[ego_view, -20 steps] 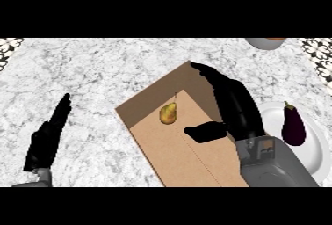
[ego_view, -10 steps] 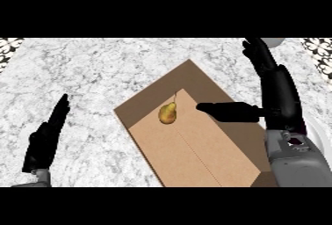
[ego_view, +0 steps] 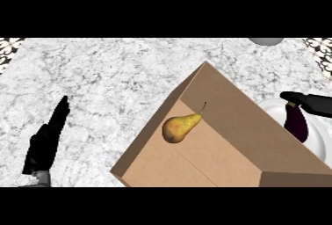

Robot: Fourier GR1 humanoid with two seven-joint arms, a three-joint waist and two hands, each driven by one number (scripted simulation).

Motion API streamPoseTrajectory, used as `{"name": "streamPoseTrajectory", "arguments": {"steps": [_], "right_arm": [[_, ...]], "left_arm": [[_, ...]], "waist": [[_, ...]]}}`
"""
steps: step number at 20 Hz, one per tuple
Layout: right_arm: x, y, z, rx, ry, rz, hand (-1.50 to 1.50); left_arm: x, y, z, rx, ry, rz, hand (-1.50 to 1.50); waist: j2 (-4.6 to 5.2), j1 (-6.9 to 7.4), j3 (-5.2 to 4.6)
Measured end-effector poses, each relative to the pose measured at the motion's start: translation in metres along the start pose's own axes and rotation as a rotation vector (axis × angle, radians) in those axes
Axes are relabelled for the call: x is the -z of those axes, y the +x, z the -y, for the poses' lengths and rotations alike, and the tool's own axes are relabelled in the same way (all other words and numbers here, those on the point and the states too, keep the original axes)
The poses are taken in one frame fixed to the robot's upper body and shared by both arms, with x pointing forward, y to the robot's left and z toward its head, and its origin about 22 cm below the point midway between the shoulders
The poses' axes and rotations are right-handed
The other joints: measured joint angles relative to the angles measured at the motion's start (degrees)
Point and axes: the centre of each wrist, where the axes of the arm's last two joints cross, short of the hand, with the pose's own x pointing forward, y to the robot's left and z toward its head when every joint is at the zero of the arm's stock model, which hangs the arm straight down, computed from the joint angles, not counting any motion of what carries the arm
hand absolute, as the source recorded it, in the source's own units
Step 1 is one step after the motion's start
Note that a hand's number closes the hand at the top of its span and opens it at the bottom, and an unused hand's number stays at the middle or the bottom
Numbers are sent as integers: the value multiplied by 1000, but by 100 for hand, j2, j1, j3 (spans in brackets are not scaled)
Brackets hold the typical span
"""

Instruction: Pick the pear from the plate and place it in the cardboard box

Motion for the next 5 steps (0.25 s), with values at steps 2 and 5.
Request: {"name": "streamPoseTrajectory", "arguments": {"steps": [2,5], "right_arm": [[-2,-8,35,12,-16,-1,-150],[3,-21,82,15,-15,5,-150]], "left_arm": [[-1,-2,-3,2,5,-6,0],[-2,-2,4,3,4,-4,0]], "waist": [[9,-12,25],[23,12,44]]}}
